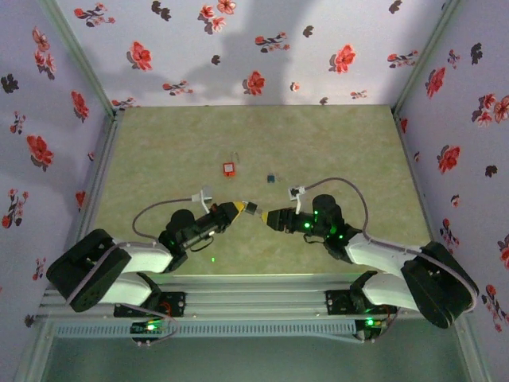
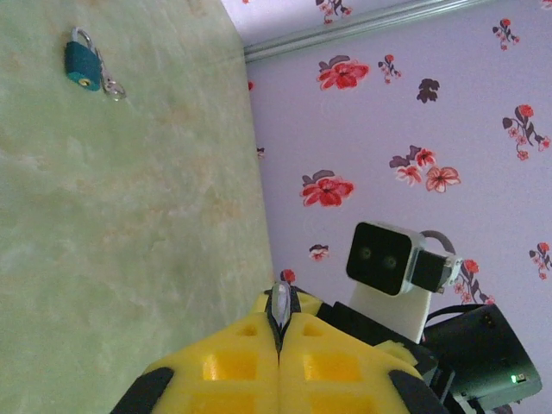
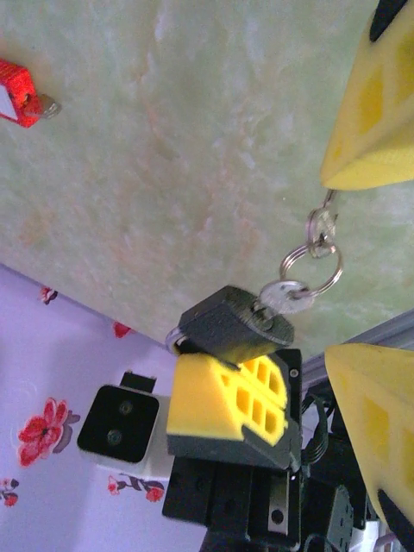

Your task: Lock with the key

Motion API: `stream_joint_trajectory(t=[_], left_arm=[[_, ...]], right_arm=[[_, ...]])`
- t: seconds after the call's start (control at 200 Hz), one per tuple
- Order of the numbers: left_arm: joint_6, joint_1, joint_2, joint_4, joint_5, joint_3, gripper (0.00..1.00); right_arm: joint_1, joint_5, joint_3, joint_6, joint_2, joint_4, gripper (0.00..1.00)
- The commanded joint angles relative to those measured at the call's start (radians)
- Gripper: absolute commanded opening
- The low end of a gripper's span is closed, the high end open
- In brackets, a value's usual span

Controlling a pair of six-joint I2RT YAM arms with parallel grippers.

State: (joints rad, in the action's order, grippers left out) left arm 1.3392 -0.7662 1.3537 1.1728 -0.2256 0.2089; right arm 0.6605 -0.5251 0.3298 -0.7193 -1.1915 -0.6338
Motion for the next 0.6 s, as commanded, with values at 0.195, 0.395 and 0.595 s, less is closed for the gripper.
stream_joint_trajectory(t=[0.195,0.395,0.595], left_arm=[[0.011,-0.022,0.009,0.075,-0.020,0.033,0.00],[0.014,-0.032,0.007,0.080,-0.023,0.035,0.00],[0.014,-0.038,0.007,0.082,-0.020,0.037,0.00]], right_arm=[[-0.004,-0.009,-0.008,-0.014,-0.005,-0.079,0.47],[-0.004,-0.023,-0.009,-0.023,-0.014,-0.100,0.45],[-0.004,-0.045,-0.009,-0.035,-0.032,-0.125,0.43]])
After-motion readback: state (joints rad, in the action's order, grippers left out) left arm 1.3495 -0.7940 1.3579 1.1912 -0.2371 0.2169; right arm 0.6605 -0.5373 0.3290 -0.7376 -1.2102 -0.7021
